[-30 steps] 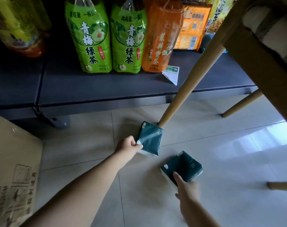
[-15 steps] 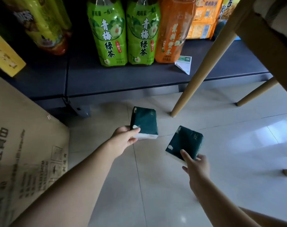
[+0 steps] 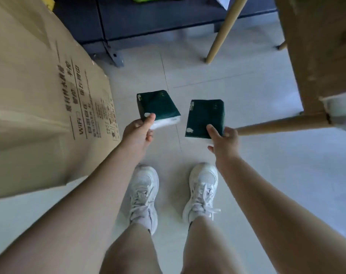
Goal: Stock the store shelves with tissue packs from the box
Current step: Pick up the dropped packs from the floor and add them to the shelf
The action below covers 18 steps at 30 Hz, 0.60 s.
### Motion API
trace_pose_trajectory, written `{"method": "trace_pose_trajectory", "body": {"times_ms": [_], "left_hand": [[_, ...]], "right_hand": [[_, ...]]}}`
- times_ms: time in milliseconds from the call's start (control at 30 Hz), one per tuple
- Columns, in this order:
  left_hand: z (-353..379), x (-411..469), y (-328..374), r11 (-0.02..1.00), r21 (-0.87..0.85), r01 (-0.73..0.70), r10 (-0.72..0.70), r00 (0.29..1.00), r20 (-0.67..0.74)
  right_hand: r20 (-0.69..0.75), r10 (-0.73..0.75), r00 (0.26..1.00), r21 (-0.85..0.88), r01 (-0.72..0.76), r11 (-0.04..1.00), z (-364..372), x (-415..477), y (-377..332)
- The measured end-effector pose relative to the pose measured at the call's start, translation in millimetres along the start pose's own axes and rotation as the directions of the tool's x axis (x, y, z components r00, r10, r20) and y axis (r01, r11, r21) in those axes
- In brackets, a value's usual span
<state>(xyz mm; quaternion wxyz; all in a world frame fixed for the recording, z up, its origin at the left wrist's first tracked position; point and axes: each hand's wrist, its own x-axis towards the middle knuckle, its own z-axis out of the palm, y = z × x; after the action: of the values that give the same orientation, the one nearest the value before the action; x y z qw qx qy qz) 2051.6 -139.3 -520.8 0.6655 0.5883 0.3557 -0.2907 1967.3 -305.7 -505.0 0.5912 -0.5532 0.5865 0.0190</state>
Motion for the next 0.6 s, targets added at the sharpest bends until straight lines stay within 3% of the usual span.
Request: {"method": "trace_pose_trajectory", "body": {"times_ms": [267, 600], "left_hand": [[-42.3, -158.9, 5.1, 0.987, 0.158, 0.039, -0.056, 0.992, 0.109], [-69.7, -364.1, 44.9, 0.974, 0.203, -0.102, 0.025, 0.936, 0.351]], "right_hand": [[-0.078, 0.030, 0.997, 0.029, -0.028, 0.999, -73.9, -148.5, -4.5], [-0.142, 0.027, 0.990, 0.126, -0.009, 0.992, -188.8, -335.8, -39.4]]}}
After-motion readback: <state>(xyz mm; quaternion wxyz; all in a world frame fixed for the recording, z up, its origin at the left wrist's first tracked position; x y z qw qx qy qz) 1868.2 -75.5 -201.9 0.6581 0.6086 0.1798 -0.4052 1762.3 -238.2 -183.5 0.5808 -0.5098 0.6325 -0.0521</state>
